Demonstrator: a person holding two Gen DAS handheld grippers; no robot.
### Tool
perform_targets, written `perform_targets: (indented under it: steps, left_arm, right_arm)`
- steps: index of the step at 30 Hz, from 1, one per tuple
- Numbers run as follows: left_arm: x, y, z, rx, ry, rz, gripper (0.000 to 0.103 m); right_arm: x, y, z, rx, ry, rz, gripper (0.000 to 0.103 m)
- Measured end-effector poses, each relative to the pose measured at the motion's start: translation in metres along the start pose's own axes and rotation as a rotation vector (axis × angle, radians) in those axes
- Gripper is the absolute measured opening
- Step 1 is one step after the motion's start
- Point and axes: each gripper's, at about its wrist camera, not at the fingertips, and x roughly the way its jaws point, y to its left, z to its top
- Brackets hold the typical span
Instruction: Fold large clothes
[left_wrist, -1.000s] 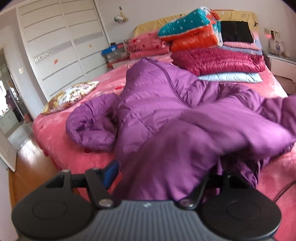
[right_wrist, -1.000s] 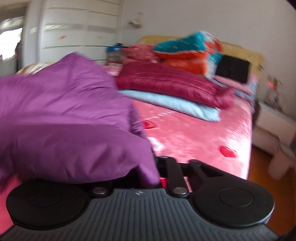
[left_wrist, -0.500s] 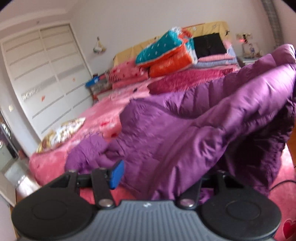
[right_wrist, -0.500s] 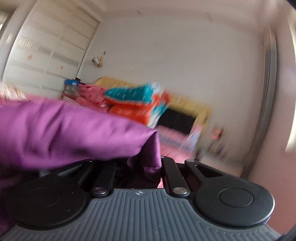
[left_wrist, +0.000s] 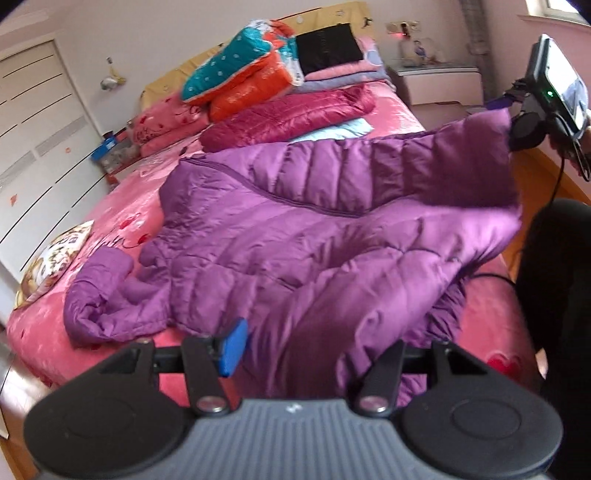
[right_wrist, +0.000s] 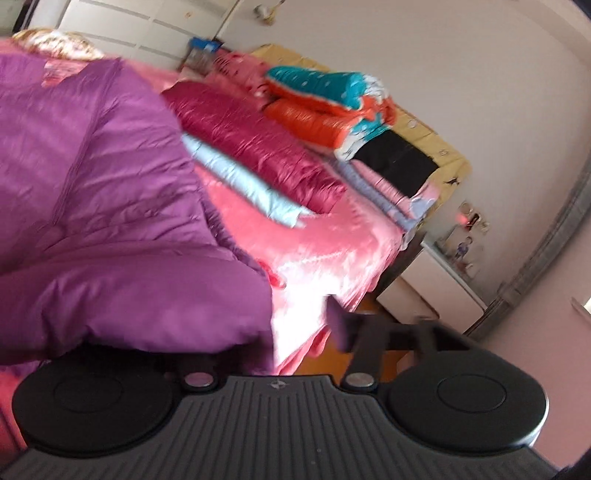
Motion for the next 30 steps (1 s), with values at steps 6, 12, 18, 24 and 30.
perform_targets:
  steps: [6,12,18,24,30]
  left_arm:
    - [-0.026,-0.001,-0.004,-0.012,-0.06,-0.056,0.061]
    - [-0.06,0.019,-0.004,-0.079,-0.145,-0.08,0.073]
    - [-0.086,0.041,0.019,-0.239,-0.297,-0.146,0.08]
    - [-0.044,0.03,0.058,-0.384,-0.381,-0.328,0.089]
    - [0.065,-0.021,0.062,-0.298,-0.184,-0.354,0.088]
  right_arm:
    - [-0.033,0.004,0.006,-0.054,0.034,0.018,0.1]
    - [-0.064,0.0,-0.018,0.005,0.066,0.039,0.1]
    - [-0.091,-0.035,-0.008,0.294,-0.039,0.082,0.1]
    - [-0.079,-0.043,0.023,0.583,-0.177,0.275,0.101]
    - [-0.004,0.004,0.049,0.674,-0.128,0.451,0.101]
